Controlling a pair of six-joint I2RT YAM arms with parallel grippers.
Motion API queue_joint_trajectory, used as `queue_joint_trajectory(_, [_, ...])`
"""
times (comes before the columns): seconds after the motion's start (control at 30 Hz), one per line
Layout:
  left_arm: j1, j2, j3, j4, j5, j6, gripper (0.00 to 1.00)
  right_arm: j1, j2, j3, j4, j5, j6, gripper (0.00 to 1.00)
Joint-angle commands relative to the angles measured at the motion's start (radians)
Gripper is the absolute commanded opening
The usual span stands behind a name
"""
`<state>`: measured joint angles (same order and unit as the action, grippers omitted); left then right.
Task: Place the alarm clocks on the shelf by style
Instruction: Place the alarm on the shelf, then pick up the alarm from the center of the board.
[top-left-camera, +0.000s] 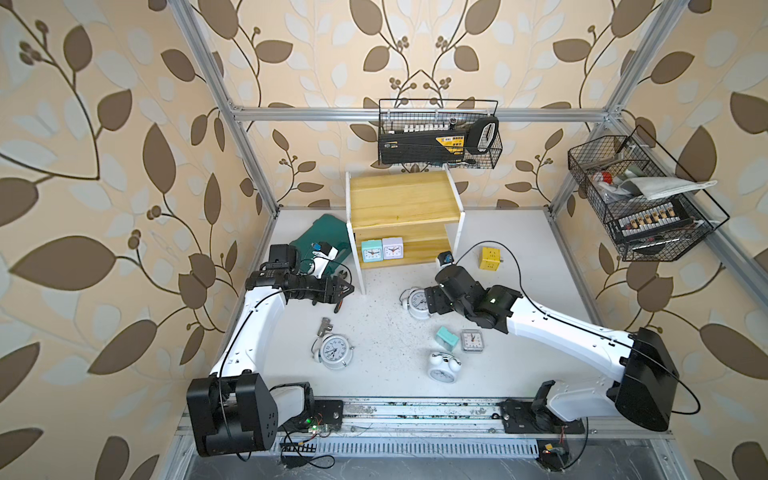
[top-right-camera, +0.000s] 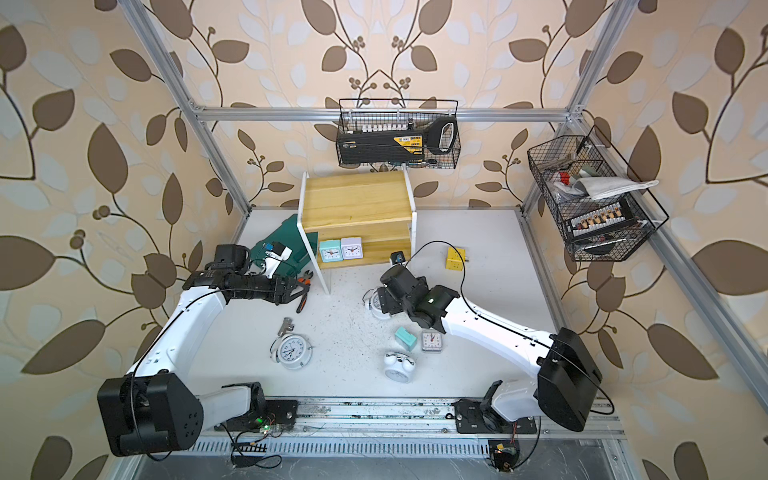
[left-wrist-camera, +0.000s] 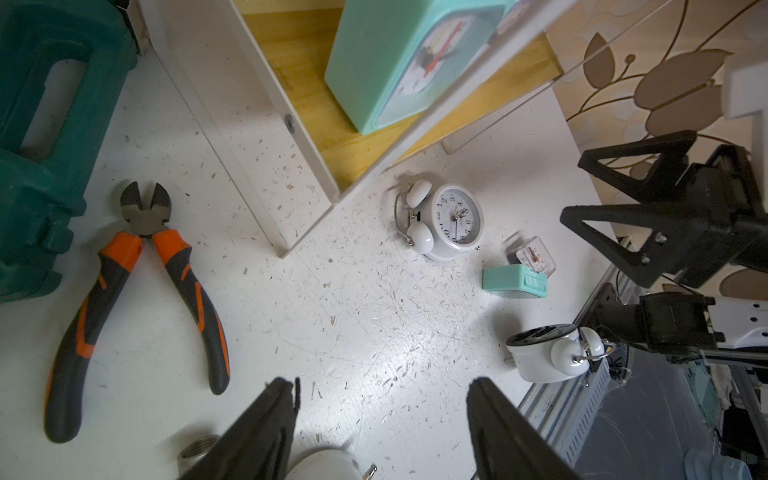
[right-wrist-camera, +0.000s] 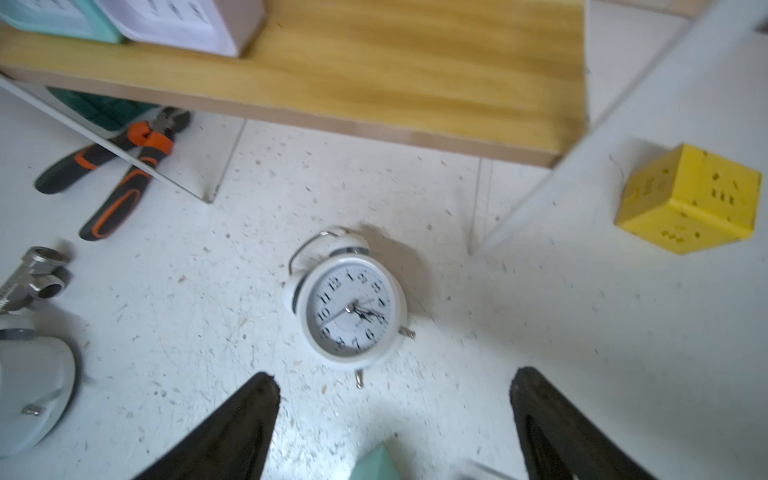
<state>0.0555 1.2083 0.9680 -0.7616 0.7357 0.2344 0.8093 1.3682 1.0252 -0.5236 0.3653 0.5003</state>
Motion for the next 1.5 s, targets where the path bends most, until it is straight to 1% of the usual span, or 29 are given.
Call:
queue_joint_trajectory(0.0, [0.003, -0.027, -0.002, -0.019, 0.027, 0.019, 0.69, -0.056, -0.036, 0.006, -0.225, -0.1, 0.098, 0.89])
queue_joint_trajectory(0.23, [0.003, -0.025, -0.003, -0.018, 0.03, 0.019, 0.69, -0.138, -0.064, -0.072, -0.298, -0.189, 0.116, 0.9])
queue_joint_trajectory(0.4, [0.003, -0.017, -0.002, -0.016, 0.032, 0.019, 0.69, -0.153, -0.044, -0.111, -0.31, -0.247, 0.113, 0.91])
queue_joint_trajectory(0.67, [0.003, -0.014, -0.002, -0.016, 0.033, 0.019, 0.69, -0.169, 0.028, -0.166, -0.269, -0.273, 0.116, 0.91])
queue_joint_trajectory(0.97, [0.003, -0.012, -0.002, -0.016, 0.03, 0.019, 0.69, -0.179, 0.102, -0.2, -0.223, -0.272, 0.109, 0.81])
queue_joint_trajectory(1.13, [0.003, -0.01, -0.002, -0.016, 0.029, 0.017, 0.69, -0.185, 0.119, -0.213, -0.203, -0.27, 0.109, 0.75])
queue_joint_trajectory(1.47, [0.003, -0.01, -0.002, -0.016, 0.025, 0.019, 0.69, -0.187, 0.096, -0.2, -0.223, -0.238, 0.103, 0.57])
